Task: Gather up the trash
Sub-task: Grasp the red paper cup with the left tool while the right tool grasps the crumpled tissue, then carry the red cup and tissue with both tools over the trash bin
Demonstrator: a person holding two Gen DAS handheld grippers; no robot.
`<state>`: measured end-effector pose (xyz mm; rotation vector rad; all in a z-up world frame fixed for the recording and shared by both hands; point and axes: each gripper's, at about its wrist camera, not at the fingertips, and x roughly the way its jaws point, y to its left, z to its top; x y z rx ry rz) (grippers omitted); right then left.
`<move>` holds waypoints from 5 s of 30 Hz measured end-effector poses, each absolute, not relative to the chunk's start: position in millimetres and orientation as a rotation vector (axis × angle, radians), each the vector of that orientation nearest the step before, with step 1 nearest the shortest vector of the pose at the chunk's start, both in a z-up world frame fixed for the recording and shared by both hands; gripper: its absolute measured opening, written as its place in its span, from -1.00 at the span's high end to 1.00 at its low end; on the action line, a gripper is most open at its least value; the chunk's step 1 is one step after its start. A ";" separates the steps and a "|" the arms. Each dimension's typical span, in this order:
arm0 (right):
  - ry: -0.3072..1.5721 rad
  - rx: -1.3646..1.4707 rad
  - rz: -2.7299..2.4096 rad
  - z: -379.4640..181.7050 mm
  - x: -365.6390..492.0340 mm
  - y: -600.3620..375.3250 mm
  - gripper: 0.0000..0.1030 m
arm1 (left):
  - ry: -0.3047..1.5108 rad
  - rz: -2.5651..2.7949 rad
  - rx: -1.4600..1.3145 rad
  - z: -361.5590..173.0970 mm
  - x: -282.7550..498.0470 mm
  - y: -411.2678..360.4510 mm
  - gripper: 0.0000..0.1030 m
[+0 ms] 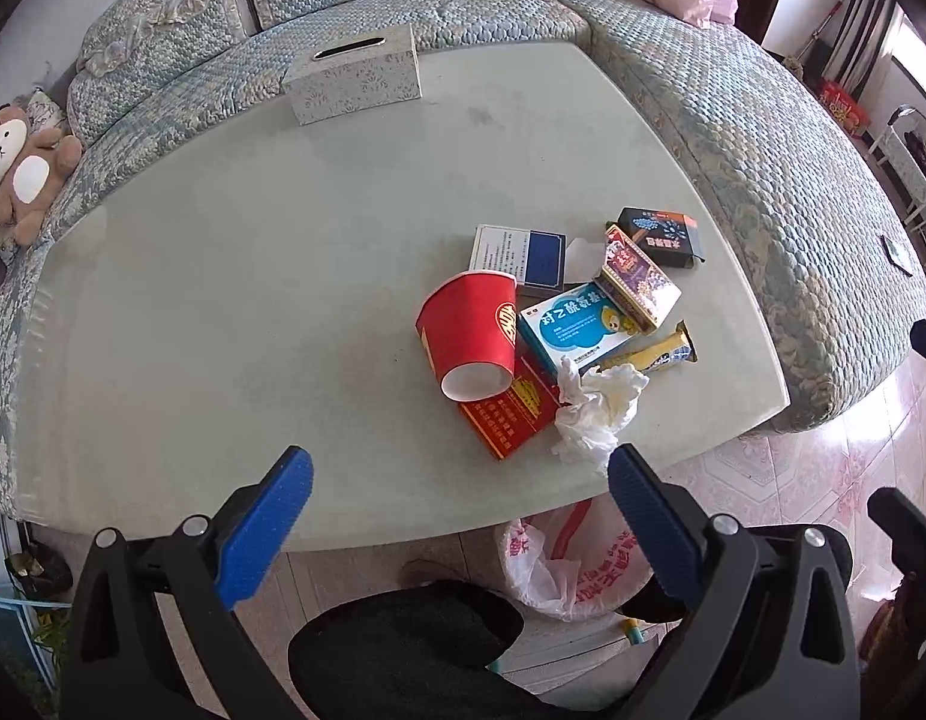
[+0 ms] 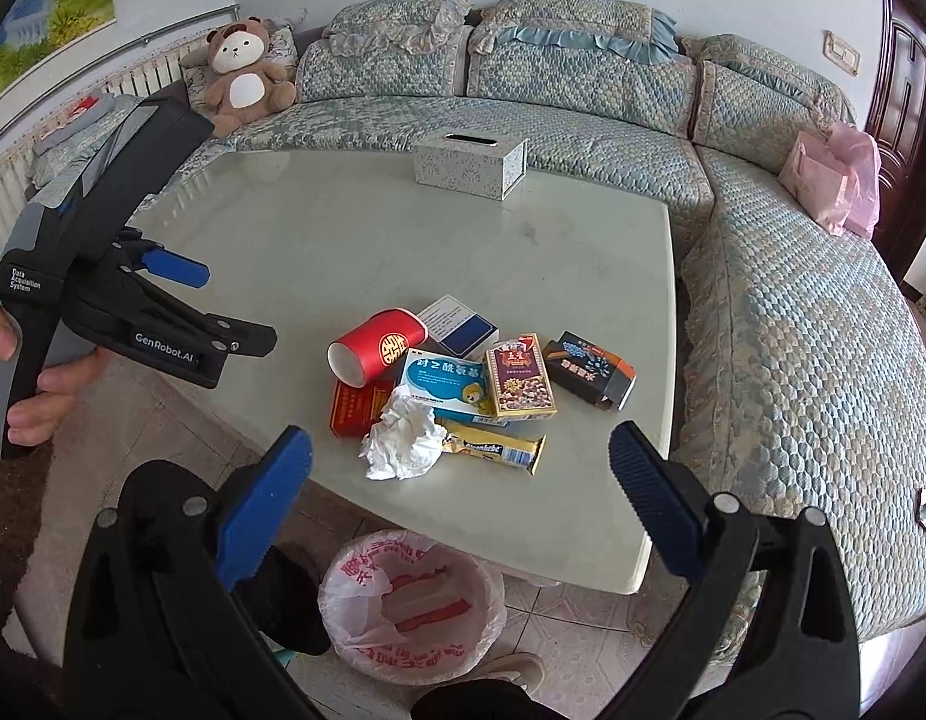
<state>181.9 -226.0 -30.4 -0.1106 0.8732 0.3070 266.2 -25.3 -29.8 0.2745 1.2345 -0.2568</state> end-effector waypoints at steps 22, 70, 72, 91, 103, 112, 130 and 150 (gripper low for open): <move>1.022 -0.196 0.459 -130.0 241.6 -187.2 -0.88 | 1.419 -0.275 0.263 -129.1 354.4 -36.7 -0.88; 1.090 -0.246 0.444 -182.9 264.2 -163.4 0.55 | 1.513 -0.292 0.108 -179.9 389.4 2.1 -0.32; 1.085 -0.248 0.439 -179.4 263.1 -161.8 0.55 | 1.494 -0.292 0.112 -174.1 385.5 4.9 -0.32; 1.015 -0.274 0.359 -127.6 223.7 -154.9 0.55 | 1.372 -0.300 0.161 -118.9 325.9 3.5 -0.31; 0.969 -0.284 0.326 -90.4 172.4 -148.8 0.55 | 1.286 -0.348 0.215 -76.8 241.9 -1.0 -0.31; 0.937 -0.295 0.310 -77.3 128.5 -145.2 0.55 | 1.238 -0.384 0.261 -62.1 183.4 -8.3 -0.31; 0.968 -0.292 0.300 -99.6 77.5 -144.1 0.55 | 1.236 -0.466 0.275 -94.4 117.3 -13.9 -0.31; 1.104 -0.211 0.255 -200.3 67.5 -164.5 0.55 | 1.333 -0.530 0.276 -211.7 97.5 -46.5 -0.31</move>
